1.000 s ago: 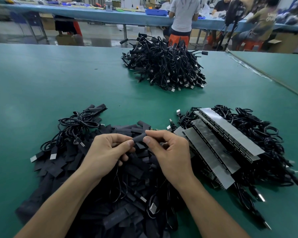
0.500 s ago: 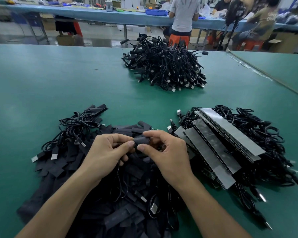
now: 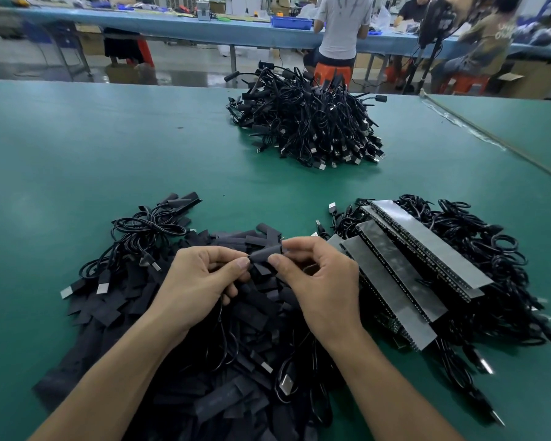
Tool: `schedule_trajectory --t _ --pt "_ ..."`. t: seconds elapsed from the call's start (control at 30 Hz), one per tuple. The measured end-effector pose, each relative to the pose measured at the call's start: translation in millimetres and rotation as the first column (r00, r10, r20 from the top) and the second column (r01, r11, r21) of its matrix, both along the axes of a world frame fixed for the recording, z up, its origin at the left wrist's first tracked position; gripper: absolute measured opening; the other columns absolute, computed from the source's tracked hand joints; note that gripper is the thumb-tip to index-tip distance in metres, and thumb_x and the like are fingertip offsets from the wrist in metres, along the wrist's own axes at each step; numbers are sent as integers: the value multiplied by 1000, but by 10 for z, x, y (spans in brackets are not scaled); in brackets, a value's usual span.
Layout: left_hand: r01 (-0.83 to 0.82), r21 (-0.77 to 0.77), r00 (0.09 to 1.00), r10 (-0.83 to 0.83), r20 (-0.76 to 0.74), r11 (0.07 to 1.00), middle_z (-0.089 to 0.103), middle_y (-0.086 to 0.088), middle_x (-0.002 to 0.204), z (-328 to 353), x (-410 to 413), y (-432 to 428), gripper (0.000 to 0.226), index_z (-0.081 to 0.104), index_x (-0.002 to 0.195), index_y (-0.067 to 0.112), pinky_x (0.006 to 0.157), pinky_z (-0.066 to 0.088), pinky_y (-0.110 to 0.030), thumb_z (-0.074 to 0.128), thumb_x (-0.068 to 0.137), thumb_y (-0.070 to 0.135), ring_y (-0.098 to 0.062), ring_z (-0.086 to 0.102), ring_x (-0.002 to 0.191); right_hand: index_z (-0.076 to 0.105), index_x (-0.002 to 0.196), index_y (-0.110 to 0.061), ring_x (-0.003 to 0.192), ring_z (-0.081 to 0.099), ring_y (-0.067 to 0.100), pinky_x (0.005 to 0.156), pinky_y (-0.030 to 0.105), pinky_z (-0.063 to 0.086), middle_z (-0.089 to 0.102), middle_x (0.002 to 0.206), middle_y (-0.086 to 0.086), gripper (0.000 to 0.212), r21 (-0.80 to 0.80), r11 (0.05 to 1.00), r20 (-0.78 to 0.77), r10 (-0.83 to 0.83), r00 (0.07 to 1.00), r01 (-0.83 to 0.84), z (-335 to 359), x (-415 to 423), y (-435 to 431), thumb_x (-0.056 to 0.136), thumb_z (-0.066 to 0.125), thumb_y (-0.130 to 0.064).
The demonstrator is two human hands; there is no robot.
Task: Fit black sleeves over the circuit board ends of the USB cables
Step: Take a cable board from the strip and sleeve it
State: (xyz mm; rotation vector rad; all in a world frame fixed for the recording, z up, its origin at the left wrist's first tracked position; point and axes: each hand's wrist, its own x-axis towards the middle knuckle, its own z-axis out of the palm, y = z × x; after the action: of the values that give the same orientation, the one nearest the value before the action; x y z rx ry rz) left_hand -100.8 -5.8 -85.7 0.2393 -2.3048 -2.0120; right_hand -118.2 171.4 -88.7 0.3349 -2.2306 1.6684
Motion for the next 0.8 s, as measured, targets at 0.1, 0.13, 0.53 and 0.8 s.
schedule_trajectory --t 0.1,0.13,0.53,0.8 --pt "-4 8 1000 4 -5 1000 72 -6 66 8 6 10 8 76 84 14 43 45 -16 71 90 11 -6 56 46 78 95 -19 74 67 -7 71 5 47 71 77 -20 17 13 1000 -15 -16 1000 16 -7 2 -13 78 83 -18" --pt "-4 6 1000 4 -7 1000 72 -6 66 13 6 13 8 76 84 14 43 45 -16 71 90 11 -6 55 46 79 97 -17 75 68 -7 72 5 48 72 79 -19 18 19 1000 -16 -14 1000 15 -8 2 -17 79 83 -18" --pt "-32 24 999 31 24 999 72 -4 65 37 -5 22 7 74 85 9 41 44 -16 70 90 10 -4 54 45 75 111 -14 88 67 -7 82 9 50 76 97 -8 32 126 991 5 39 999 -39 -12 17 -25 81 80 -24" --pt "-35 55 999 34 8 998 73 -6 68 63 4 -4 5 75 86 11 42 45 -17 71 89 11 -8 57 48 79 96 -18 77 68 -6 74 8 50 74 81 -15 14 103 994 -35 -28 999 32 10 15 -39 83 79 -21"
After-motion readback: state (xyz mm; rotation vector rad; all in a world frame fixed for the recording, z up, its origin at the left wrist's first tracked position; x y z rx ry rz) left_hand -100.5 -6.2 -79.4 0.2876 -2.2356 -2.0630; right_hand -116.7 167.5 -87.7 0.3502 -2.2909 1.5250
